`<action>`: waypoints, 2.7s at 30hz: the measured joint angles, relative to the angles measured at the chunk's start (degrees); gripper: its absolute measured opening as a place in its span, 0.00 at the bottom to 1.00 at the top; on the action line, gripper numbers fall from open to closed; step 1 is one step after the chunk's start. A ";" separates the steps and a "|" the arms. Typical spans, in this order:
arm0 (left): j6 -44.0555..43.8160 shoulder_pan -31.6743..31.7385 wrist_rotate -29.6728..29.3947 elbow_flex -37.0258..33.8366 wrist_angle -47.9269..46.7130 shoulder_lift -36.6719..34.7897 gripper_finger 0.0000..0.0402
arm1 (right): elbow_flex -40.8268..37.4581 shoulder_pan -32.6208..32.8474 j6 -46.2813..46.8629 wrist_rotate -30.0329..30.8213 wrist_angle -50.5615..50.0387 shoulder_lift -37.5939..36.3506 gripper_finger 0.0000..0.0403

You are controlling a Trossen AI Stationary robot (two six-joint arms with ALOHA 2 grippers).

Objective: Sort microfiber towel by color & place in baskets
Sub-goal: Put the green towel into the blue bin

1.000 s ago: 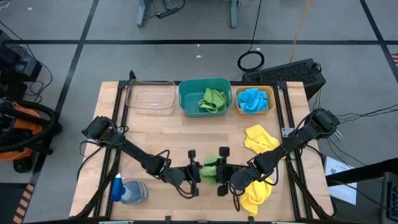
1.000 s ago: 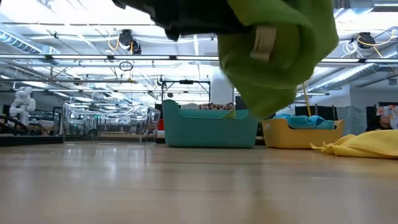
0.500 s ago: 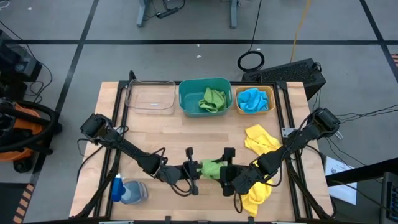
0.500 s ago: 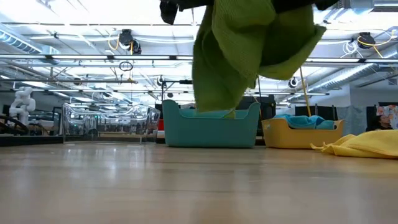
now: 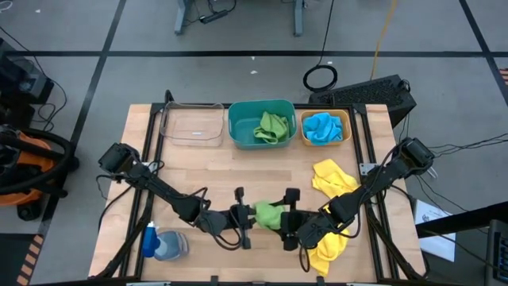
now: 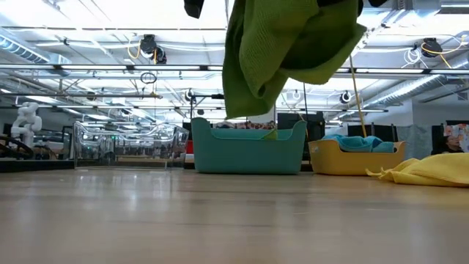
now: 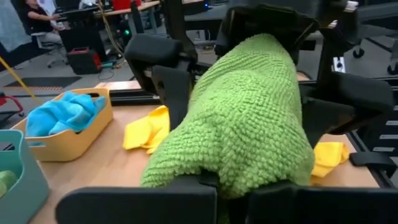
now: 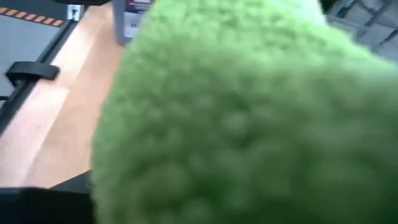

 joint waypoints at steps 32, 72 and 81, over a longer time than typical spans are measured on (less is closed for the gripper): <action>-2.53 1.83 1.23 -0.02 -6.22 0.05 0.02 | 0.04 3.36 5.52 1.14 -1.10 -5.85 0.81; -4.33 0.77 16.04 -0.05 -8.03 -2.88 0.38 | 0.04 -0.16 -4.88 8.50 0.67 -0.81 0.08; -8.78 -3.45 12.97 -0.06 -24.55 -7.90 0.46 | 0.02 1.60 -8.32 8.24 -1.82 -6.11 0.03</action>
